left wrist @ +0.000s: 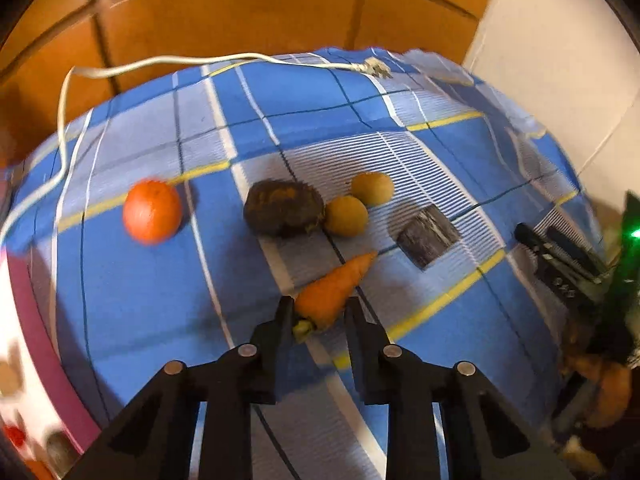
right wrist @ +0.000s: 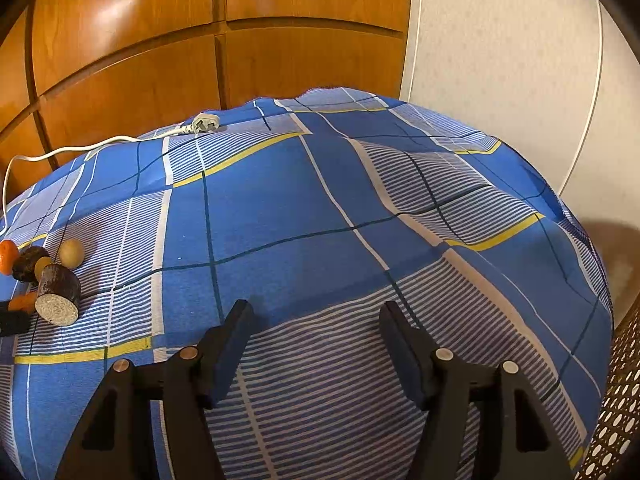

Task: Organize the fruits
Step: 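Carry the carrot into the tray and open the left gripper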

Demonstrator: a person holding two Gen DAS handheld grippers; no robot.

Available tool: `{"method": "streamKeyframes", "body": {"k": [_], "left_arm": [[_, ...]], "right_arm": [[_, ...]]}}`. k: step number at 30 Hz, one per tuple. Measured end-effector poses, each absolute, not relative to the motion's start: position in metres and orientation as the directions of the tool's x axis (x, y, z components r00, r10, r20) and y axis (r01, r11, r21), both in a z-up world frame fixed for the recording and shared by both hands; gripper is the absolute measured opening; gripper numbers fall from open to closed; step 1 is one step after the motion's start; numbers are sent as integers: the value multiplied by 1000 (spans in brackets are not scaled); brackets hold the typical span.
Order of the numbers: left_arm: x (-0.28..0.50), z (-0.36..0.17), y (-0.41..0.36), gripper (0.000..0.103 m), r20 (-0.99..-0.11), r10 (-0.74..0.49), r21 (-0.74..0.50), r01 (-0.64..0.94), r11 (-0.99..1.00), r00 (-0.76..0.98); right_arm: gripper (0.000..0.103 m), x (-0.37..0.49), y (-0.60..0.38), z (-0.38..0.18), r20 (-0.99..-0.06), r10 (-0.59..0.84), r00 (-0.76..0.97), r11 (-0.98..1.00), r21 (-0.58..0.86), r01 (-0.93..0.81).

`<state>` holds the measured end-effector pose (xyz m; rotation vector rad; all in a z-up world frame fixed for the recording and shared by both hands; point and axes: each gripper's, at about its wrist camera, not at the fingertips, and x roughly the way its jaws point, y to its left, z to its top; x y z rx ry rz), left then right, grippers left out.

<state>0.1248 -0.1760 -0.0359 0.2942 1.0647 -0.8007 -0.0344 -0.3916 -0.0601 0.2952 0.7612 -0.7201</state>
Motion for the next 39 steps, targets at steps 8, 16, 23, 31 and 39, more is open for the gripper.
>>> {"method": "streamKeyframes", "body": {"k": [8, 16, 23, 31, 39], "left_arm": [[85, -22, -123, 26, -812, -512, -270, 597, 755, 281], [68, 0, -55, 26, -748, -544, -359, 458, 813, 380], [89, 13, 21, 26, -718, -471, -397, 255, 882, 512], [126, -3, 63, 28, -761, -325, -344, 75, 936, 562], [99, 1, 71, 34, -751, -218, -240, 51, 970, 624]], "right_arm": [[68, -35, -392, -60, -716, -486, 501, 725, -10, 689], [68, -35, -392, -60, -716, -487, 501, 725, -10, 689], [68, -35, -392, -61, -715, -488, 500, 724, -12, 690], [68, -35, -392, -61, -715, -490, 499, 725, -16, 689], [68, -37, -393, -61, -715, -491, 498, 725, -18, 689]]}}
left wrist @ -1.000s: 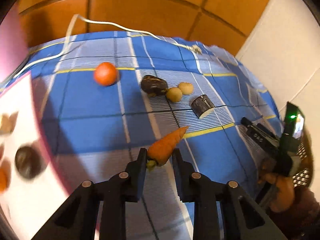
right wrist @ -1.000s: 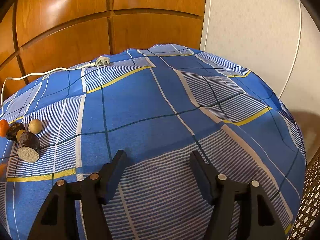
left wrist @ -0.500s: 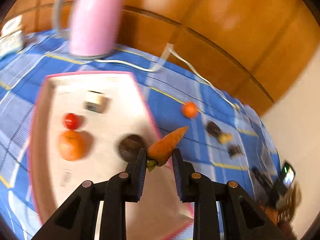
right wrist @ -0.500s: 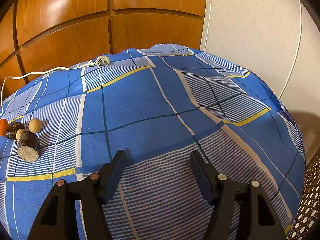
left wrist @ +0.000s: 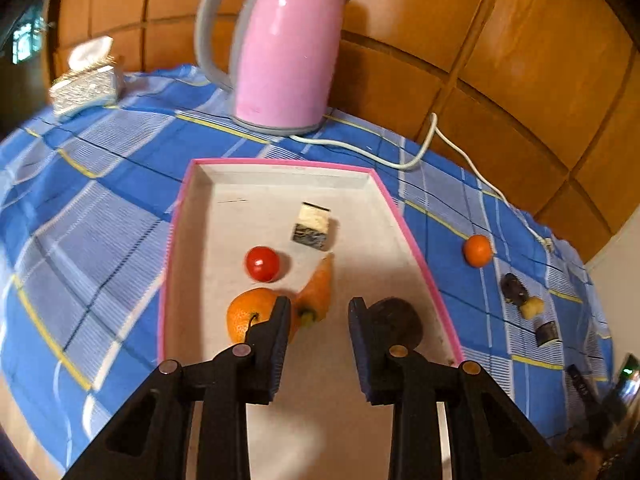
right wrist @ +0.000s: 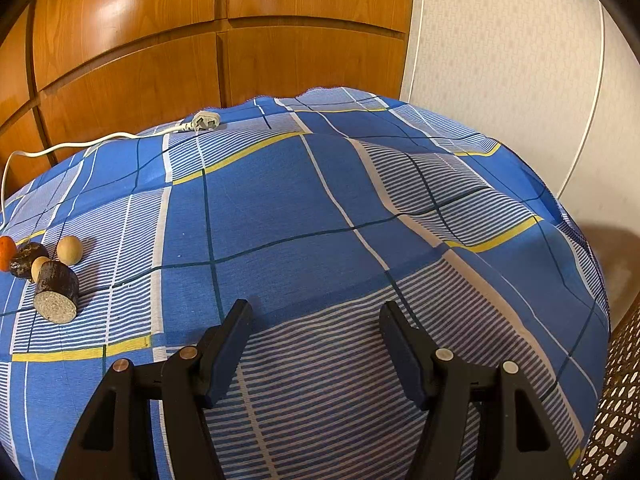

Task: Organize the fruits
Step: 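Carry the carrot into the tray and open the left gripper, then withdraw the left gripper from the tray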

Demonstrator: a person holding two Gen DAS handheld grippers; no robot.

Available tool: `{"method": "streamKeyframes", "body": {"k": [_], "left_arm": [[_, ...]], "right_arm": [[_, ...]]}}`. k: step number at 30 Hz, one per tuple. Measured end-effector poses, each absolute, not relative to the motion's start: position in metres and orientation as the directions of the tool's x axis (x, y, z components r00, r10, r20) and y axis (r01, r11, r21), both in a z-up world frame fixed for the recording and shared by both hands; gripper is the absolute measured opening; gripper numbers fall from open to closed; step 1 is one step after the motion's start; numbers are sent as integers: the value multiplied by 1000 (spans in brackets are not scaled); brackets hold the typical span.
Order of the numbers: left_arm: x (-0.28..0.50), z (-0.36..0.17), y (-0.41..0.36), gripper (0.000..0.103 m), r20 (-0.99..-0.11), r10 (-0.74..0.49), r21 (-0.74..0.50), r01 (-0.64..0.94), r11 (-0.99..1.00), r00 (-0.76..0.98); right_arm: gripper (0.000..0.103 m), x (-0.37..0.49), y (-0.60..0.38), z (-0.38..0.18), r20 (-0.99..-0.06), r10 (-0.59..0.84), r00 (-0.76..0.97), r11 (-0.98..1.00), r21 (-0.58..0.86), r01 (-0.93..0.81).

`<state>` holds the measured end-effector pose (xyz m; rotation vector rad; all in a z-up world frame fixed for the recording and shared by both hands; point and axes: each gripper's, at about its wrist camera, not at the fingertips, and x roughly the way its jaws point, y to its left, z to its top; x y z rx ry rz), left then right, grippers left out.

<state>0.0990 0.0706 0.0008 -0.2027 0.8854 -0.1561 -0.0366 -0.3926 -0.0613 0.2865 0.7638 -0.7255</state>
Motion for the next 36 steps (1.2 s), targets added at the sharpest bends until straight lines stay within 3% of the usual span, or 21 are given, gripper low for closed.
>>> {"method": "streamKeyframes", "body": {"k": [1, 3, 4, 16, 23, 25, 27, 36], "left_arm": [[94, 2, 73, 37, -747, -209, -239, 38, 970, 631], [82, 4, 78, 59, -740, -170, -231, -8, 973, 650], [77, 5, 81, 62, -738, -148, -225, -33, 974, 659], [47, -6, 99, 63, -751, -73, -186, -104, 977, 657], [29, 0, 94, 71, -715, -34, -147, -102, 984, 698], [26, 1, 94, 74, -712, -28, -143, -106, 984, 702], [24, 2, 95, 76, -710, -17, -140, -117, 983, 704], [21, 5, 111, 80, -701, 9, -161, -170, 972, 713]], "right_arm": [[68, -36, -392, -61, -715, -491, 498, 725, -18, 689], [68, -36, -392, -61, -715, -491, 498, 725, -18, 689], [68, -36, -392, -61, -715, -491, 497, 725, -19, 689], [68, -35, -396, -59, -732, -479, 484, 727, -20, 687], [68, -31, -400, -56, -762, -449, 466, 731, -14, 683], [66, -27, -404, -54, -781, -415, 466, 740, 8, 672], [56, -21, -404, -48, -794, -353, 495, 767, 57, 639], [55, 35, -364, -7, -760, -112, 640, 899, 197, 391]]}}
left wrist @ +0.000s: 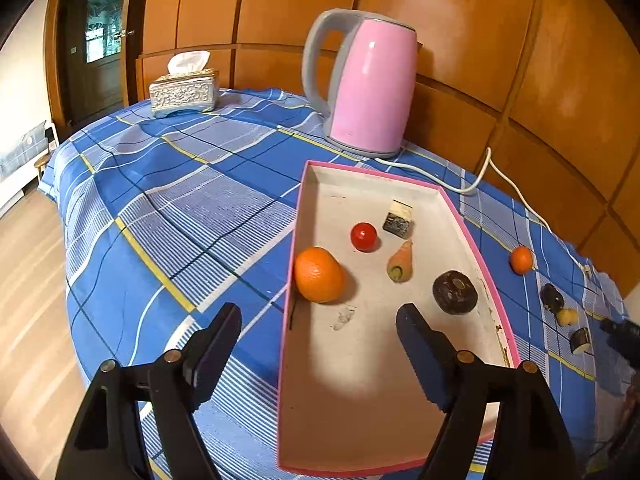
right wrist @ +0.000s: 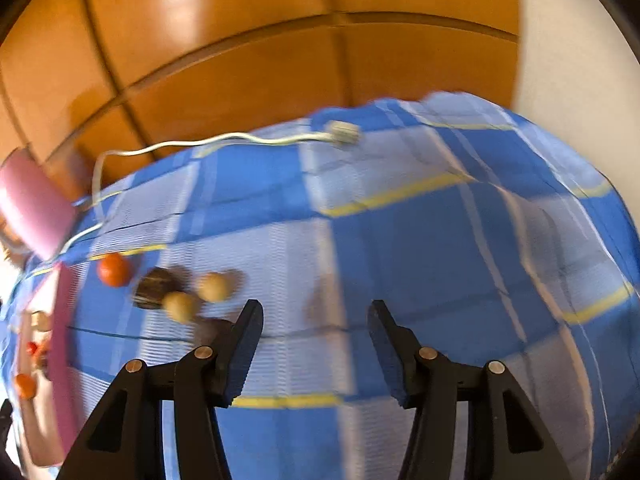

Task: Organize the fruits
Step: 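Withdraw the left gripper from the tray, then reach the right gripper to the small yellow round fruit and grasp it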

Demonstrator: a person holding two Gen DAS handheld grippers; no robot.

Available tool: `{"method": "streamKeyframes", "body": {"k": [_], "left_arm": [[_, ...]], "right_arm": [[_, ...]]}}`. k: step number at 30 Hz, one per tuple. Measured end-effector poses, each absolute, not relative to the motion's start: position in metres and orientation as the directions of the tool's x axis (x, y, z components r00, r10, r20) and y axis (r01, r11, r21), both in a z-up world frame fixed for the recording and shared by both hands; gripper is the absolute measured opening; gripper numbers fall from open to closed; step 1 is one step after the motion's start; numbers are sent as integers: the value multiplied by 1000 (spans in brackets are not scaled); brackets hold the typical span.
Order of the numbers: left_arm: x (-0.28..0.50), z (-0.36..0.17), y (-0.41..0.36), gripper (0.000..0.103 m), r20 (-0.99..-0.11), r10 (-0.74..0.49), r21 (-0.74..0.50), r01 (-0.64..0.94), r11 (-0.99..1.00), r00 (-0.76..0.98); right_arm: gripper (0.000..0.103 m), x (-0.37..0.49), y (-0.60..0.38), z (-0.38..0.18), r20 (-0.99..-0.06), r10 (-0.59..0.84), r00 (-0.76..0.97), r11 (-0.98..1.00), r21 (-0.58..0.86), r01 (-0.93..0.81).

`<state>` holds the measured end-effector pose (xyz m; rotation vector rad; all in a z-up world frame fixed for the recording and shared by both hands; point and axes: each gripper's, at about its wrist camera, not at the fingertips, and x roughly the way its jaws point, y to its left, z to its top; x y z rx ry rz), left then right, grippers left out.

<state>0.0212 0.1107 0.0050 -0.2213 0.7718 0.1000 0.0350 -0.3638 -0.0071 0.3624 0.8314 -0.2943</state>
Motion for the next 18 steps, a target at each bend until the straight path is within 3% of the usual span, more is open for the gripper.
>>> {"method": "streamKeyframes", "body": {"k": [10, 12, 18], "left_arm": [[16, -3, 127, 85, -716, 46, -158, -227, 961, 697], [16, -7, 128, 85, -725, 43, -161, -229, 960, 688], [16, -10, 125, 85, -731, 40, -154, -223, 963, 681]], "right_arm": [[55, 103, -335, -19, -819, 12, 573, 928, 223, 299], [42, 113, -332, -27, -839, 31, 544, 933, 219, 285], [26, 123, -326, -41, -848, 83, 523, 939, 242, 244]]}}
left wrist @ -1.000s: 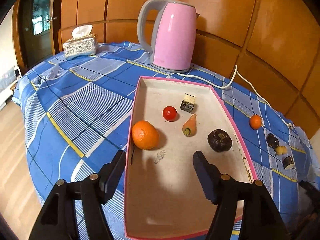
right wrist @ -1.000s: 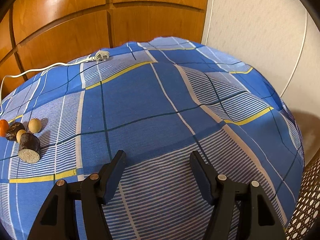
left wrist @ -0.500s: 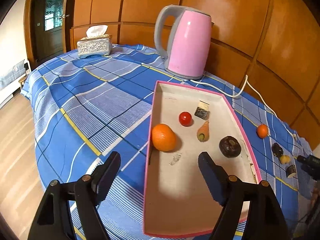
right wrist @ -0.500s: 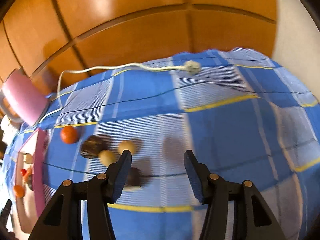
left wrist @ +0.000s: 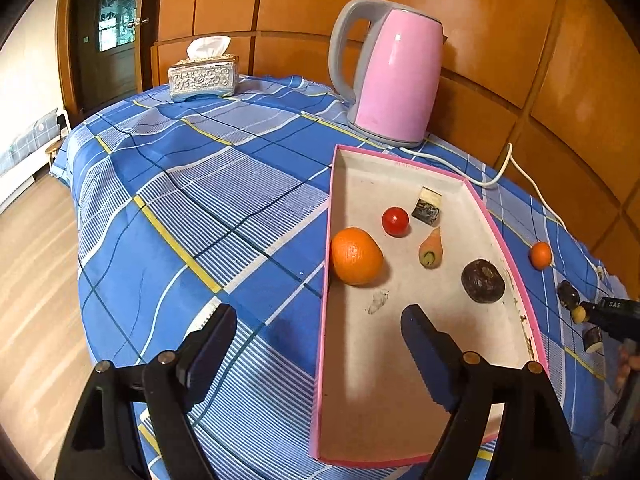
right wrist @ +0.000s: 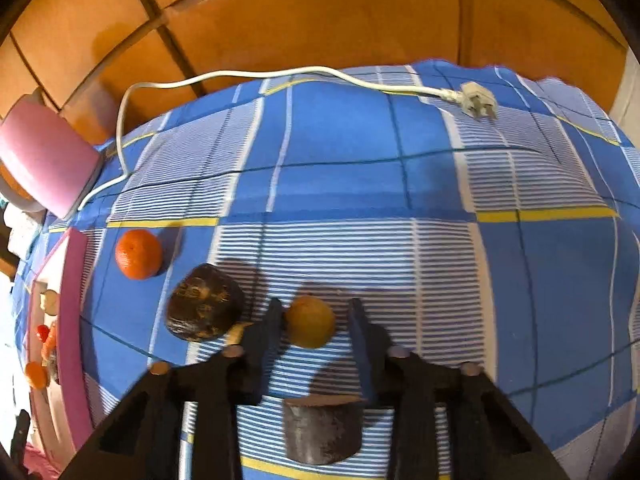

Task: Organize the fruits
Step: 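Reach the right gripper to the small yellow round fruit and grasp it, then carry the yellow fruit into the tray and release it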

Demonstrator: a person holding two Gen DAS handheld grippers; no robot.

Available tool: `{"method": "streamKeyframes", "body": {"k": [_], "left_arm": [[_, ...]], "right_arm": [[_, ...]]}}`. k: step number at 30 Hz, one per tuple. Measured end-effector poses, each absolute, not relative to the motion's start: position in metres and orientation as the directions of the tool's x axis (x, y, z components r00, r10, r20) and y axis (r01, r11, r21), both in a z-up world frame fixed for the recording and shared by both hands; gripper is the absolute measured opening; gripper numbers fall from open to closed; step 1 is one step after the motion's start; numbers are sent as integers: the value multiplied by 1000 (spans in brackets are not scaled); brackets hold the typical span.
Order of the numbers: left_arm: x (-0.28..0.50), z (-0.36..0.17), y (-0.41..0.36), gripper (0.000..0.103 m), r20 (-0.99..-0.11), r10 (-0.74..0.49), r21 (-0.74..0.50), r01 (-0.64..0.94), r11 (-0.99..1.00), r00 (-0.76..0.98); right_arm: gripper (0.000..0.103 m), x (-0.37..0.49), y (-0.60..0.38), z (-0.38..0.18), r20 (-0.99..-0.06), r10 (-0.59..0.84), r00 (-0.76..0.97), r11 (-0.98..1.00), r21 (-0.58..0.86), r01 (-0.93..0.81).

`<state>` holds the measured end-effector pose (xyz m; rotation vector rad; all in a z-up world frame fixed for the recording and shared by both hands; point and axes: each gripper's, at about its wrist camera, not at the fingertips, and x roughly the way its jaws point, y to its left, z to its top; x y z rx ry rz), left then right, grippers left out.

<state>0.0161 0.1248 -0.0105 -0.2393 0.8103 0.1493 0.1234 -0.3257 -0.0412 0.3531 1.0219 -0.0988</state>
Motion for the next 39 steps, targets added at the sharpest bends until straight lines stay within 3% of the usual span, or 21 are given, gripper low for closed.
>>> {"method": "streamKeyframes", "body": {"k": [11, 17, 27, 39], "left_arm": [[16, -15, 124, 85, -744, 32, -158, -223, 962, 667], [16, -15, 122, 85, -749, 26, -159, -218, 963, 662], [17, -16, 123, 85, -754, 22, -161, -217, 963, 657], [18, -18, 126, 85, -755, 21, -165, -221, 961, 655]], "right_arm": [[26, 100, -322, 3, -763, 37, 645, 944, 238, 227], [26, 87, -285, 23, -722, 170, 671, 957, 283, 62], [26, 78, -162, 11, -739, 426, 522, 903, 313, -293], [27, 72, -108, 8, -741, 487, 462, 863, 327, -385]]}}
